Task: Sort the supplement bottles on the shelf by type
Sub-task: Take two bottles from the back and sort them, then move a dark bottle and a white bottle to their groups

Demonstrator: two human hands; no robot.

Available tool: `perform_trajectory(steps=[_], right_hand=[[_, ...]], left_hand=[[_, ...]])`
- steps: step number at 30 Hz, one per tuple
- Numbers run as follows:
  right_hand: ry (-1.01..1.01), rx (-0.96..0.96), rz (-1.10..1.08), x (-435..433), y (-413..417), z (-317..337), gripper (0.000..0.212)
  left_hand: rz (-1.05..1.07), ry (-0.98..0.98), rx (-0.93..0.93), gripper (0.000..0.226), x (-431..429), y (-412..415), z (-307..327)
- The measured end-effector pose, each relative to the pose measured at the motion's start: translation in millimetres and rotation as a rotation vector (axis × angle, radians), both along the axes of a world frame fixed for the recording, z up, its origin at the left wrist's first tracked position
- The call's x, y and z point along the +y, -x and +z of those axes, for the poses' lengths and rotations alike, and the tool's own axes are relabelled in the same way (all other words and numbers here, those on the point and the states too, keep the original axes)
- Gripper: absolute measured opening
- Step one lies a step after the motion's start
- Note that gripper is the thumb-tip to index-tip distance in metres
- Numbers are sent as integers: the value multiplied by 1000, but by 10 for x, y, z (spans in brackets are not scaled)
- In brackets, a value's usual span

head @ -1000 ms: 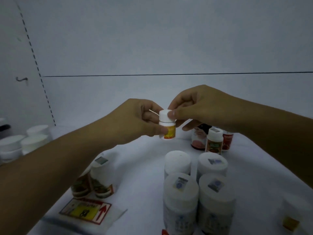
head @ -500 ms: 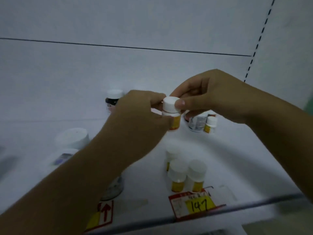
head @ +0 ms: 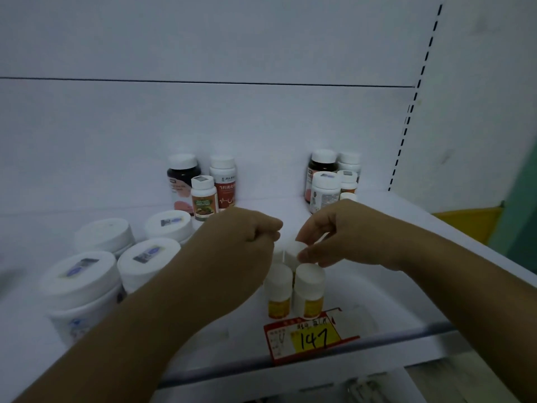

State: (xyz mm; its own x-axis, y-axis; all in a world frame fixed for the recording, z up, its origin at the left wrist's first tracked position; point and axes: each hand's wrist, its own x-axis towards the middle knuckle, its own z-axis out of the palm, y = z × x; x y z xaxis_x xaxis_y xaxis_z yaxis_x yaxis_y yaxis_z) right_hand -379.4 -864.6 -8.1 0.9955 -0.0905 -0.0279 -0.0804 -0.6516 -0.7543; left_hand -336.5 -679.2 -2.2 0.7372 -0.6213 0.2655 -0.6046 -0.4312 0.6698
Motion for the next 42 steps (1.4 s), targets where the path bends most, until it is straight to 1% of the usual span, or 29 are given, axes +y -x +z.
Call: perform_trajectory(steps=[2,4,5,7,8,9,11,12,13,15,18,20,22,25,28,30,32,35,37,39,42], right_hand=[[-2,22,0,-3,-15,-15,12],[25,22,3,-17,-2,6,15],[63,-7,-6,-18,-14,40,18],[122,-92,-40,5,-33,133,28],[122,-137,-41,40,-96,210,30],[114,-176,-31,95,-182,287,27],[126,-259,-9,242,-433,430,17],[167,-308,-1,319,-590,486,13],[240,-355,6,391,-758,521,13],[383,-393,24,527,-1092,523,23],[549,-324,91,655,-1515,418,30],[677,-274,145,713,-1710,326,33],[732,-260,156,764,-1836,236,30],[717,-318,106,810,-1918,134,26],[704,-376,89,798,-1955,138,25],[636,-380,84,772,-1963,206,24],[516,-394,82,777,-1965,325,21],[269,-388,145,934,-1951,551,13],[104,-370,241,1133,-1955,705,11],[29,-378,331,1396,-1952,837,10],[2,-433,431,1830,-1934,972,8]], left_hand=[[-6,-8,-6,37,5,14,12],[-6,-18,-50,35,42,36,41],[-4,-25,-104,35,82,20,94],[2,-76,-295,32,171,-67,289],[20,-104,-386,31,232,-162,450],[45,-120,-434,30,290,-283,624],[85,-143,-447,27,371,-593,934],[99,-175,-441,26,397,-776,1032],[105,-224,-424,25,413,-966,1076],[115,-363,-384,28,441,-1355,1012],[130,-544,-382,41,464,-1915,781],[144,-561,-361,49,462,-2189,662],[142,-511,-313,56,432,-2380,567],[100,-416,-269,59,344,-2533,454],[101,-380,-249,50,281,-2559,425],[124,-334,-207,43,306,-2532,471],[145,-263,-185,41,443,-2480,597],[203,-123,-137,44,895,-2322,862],[248,-85,-85,45,1274,-2170,1048],[314,-49,-67,45,1654,-2016,1201],[422,4,-75,39,2214,-1812,1374]])
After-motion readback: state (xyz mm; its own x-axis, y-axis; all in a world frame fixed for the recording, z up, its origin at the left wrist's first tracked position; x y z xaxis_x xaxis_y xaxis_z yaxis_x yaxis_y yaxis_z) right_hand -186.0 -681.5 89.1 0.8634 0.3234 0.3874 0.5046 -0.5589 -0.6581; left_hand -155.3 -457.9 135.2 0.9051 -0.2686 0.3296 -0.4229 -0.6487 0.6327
